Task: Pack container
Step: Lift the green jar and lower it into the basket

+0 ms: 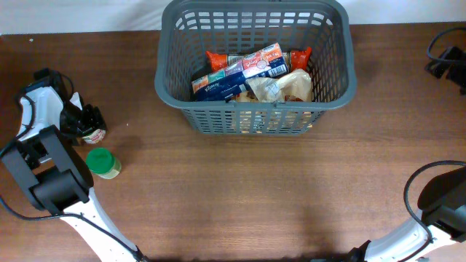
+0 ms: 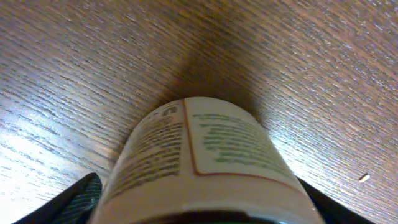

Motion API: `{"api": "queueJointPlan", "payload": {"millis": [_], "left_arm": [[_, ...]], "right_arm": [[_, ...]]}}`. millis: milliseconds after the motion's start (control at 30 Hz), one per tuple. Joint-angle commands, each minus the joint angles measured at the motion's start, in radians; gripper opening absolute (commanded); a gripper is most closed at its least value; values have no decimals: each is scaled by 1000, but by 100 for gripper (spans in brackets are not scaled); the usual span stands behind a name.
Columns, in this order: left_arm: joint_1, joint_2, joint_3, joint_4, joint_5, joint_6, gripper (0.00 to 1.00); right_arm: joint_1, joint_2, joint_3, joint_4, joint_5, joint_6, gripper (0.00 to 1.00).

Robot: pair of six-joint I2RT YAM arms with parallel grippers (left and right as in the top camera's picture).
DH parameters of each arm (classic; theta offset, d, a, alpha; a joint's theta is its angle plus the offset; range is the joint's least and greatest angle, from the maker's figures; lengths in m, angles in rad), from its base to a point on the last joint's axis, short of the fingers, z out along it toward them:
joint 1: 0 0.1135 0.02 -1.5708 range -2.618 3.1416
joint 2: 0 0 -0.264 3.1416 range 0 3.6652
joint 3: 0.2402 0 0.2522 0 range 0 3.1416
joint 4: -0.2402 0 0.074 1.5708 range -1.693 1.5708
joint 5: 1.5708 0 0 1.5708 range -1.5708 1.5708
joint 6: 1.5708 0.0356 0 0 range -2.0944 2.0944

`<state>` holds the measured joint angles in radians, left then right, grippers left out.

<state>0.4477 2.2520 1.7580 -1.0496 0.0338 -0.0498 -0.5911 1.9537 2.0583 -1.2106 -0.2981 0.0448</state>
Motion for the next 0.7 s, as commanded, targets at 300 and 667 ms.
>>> {"api": "queueJointPlan", "payload": {"millis": [300,667], "left_arm": [[0,35,39,-28,4,2,69],[0,34,182,-131,5,21,28]], "right_arm": [[2,-26,-7,3,-12,-3,99],[2,-26,-7,3,-12,-3,99]]}}
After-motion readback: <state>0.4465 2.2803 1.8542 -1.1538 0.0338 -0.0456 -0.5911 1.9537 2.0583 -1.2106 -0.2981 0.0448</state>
